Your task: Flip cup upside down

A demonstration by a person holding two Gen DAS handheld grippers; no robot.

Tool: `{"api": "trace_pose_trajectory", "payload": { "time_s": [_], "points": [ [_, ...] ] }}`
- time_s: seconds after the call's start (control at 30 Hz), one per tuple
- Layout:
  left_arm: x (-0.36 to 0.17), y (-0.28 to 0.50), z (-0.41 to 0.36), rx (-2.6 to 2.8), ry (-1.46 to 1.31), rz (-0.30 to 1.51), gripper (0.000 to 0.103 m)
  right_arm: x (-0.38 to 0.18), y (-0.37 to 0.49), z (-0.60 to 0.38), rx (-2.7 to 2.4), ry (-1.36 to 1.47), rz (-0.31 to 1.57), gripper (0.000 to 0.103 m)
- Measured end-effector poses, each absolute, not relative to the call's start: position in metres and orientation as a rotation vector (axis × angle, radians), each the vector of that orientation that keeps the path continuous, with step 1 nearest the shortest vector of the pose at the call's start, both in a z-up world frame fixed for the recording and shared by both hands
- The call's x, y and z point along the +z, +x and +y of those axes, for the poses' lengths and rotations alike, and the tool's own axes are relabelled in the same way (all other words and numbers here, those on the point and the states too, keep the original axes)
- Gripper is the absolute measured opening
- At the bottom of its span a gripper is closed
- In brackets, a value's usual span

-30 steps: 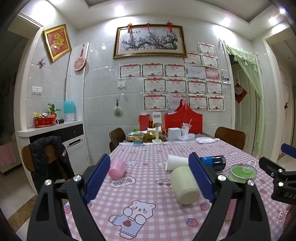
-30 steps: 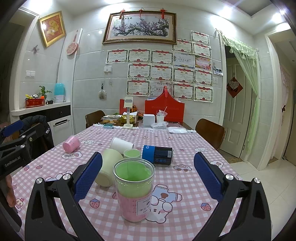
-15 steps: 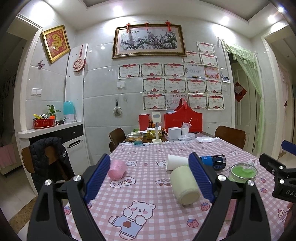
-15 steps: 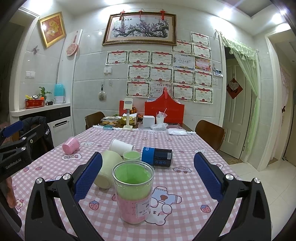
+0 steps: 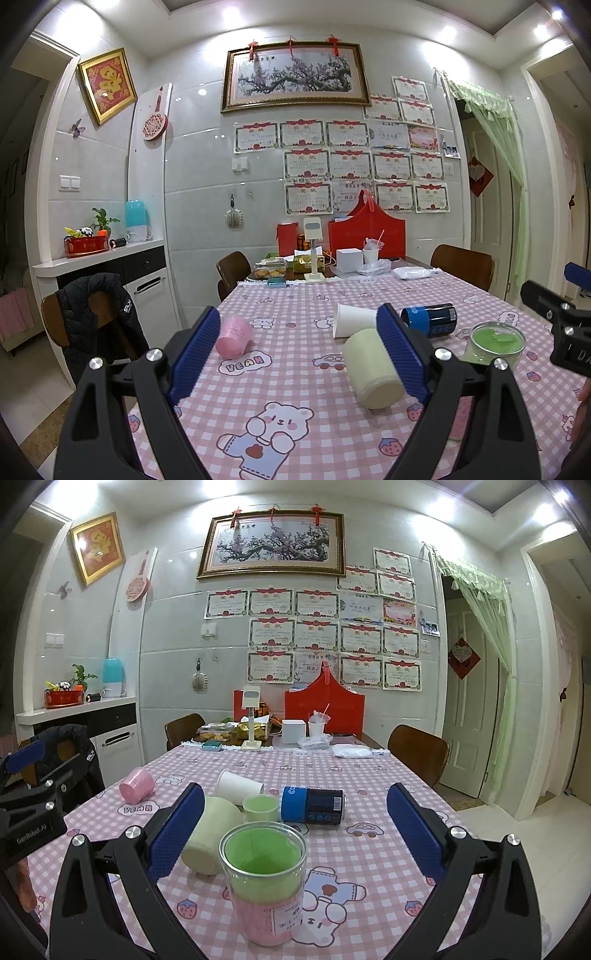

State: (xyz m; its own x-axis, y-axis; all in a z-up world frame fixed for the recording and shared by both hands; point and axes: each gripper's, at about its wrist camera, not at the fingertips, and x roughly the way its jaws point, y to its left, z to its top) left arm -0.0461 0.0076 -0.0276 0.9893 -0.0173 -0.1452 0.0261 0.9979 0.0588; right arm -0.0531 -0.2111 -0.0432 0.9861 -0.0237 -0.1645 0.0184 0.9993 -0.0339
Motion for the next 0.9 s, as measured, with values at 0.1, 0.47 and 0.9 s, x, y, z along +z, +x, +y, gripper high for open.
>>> {"api": "trace_pose_trajectory", "payload": {
  "time_s": [0.1,0.47,0.9],
  "points": [
    [-0.029,-0.041,0.010,-0.021,0.057,0.152,0.085,-0.042,-0.048,-0.210,-0.023,-0.028,0.165,0.095],
    [-0.032,-0.026,0.010,-0.029,0.062,0.170,0.085,-0.038,-0.032,-0.205,-0.001,-0.024,0.156,0.095],
    [-0.039,-0.009,0.007,-0.022,0.064,0.188,0.085,-0.041,-0.015,-0.205,0.002,-0.019,0.168,0.095]
  ]
}}
